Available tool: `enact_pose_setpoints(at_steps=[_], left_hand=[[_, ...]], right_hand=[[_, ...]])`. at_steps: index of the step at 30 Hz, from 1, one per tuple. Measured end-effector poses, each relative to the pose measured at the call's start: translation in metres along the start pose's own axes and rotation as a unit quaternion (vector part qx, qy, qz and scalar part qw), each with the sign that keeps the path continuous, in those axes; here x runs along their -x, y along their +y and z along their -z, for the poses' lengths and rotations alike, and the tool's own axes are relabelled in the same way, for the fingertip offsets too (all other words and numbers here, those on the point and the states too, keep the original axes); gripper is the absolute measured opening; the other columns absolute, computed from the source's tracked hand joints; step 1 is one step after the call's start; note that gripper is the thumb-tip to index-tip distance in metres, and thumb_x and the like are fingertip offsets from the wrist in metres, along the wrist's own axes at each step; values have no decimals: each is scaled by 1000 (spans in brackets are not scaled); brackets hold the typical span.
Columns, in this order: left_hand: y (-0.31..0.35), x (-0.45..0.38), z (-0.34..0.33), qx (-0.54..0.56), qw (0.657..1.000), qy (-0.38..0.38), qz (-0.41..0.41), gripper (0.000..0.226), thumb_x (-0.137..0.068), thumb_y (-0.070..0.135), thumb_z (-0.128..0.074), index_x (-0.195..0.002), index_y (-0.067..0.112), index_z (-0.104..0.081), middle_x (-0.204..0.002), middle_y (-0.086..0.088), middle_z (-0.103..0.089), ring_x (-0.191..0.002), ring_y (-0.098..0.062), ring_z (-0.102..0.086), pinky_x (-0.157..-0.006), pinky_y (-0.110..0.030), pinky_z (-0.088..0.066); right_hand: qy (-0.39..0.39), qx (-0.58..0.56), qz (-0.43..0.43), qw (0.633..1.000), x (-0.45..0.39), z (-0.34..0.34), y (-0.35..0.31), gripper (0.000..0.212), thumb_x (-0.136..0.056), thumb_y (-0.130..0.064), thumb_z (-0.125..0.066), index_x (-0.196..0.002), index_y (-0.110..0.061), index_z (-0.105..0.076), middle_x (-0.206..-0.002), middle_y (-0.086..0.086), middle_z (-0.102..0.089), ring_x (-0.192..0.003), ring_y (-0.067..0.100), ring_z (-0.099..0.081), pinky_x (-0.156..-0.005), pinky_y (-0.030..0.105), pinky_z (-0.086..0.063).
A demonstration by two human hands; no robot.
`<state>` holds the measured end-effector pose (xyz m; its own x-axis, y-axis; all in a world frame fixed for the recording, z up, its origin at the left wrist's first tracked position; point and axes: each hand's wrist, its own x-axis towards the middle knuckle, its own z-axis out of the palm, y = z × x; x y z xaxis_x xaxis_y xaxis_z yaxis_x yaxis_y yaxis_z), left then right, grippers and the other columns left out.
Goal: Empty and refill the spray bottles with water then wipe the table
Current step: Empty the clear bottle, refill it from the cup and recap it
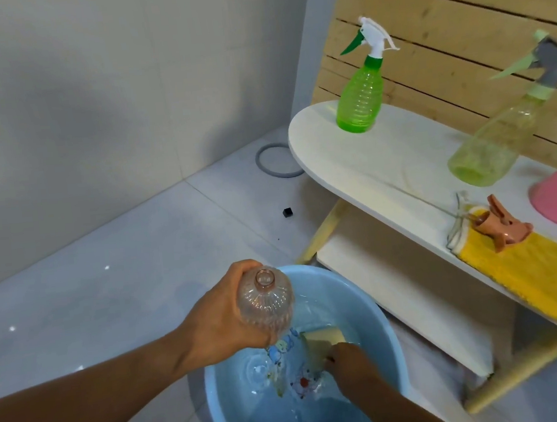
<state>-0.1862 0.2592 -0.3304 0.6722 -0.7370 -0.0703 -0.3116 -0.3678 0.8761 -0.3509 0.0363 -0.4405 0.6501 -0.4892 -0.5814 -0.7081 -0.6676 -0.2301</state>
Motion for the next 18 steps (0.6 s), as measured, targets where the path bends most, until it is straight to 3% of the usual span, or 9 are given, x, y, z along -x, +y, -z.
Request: enact_pose_setpoints(at_steps=[4, 8, 11, 13, 18], left_hand=[[1, 4, 4, -8, 1000, -10, 0, 100, -50, 42, -97, -132, 55, -41, -125, 28, -61, -112, 0, -64, -94, -37, -59], [6, 9, 8, -15, 1000, -17, 4, 99, -50, 43, -96, -131, 54, -40, -121, 30, -61, -111, -2, -65, -95, -38, -58], [10, 13, 10, -16, 1000, -20, 9, 100, -48, 47, -95, -129, 57, -38, -118, 33, -59, -109, 0, -64, -93, -36, -58], [10, 16, 10, -21, 1000, -22, 10, 100, -47, 50, -95, -127, 59, -37, -117, 36, -58, -106, 4, -63, -91, -32, -58], [9, 22, 10, -40, 999, -16, 17, 101, -45, 49, -98, -127, 57, -39, -116, 25, -65, -105, -3, -67, -90, -31, -58]], right_hand=[[50, -197, -18, 979, 6, 18, 2, 21, -96, -8, -58, -98, 6, -73, -87, 15, -67, -87, 34, -73, -76, 46, -61], [73, -401, -85, 909, 18, 39, 0, 24, -94, -17, -68, -86, 5, -71, -85, 17, -67, -72, 22, -63, -58, 30, -57], [86, -463, -67, 879, 30, 61, -8, 15, -88, -19, -71, -80, -7, -67, -78, 10, -59, -71, 19, -52, -57, 28, -47], [115, -477, -50, 870, 41, 79, -13, 21, -83, -27, -78, -76, -12, -64, -72, 5, -54, -67, 18, -47, -57, 29, -44], [175, -505, 5, 845, 70, 127, -24, 32, -80, -37, -84, -72, -13, -65, -70, 4, -66, -59, 17, -43, -53, 27, -38]])
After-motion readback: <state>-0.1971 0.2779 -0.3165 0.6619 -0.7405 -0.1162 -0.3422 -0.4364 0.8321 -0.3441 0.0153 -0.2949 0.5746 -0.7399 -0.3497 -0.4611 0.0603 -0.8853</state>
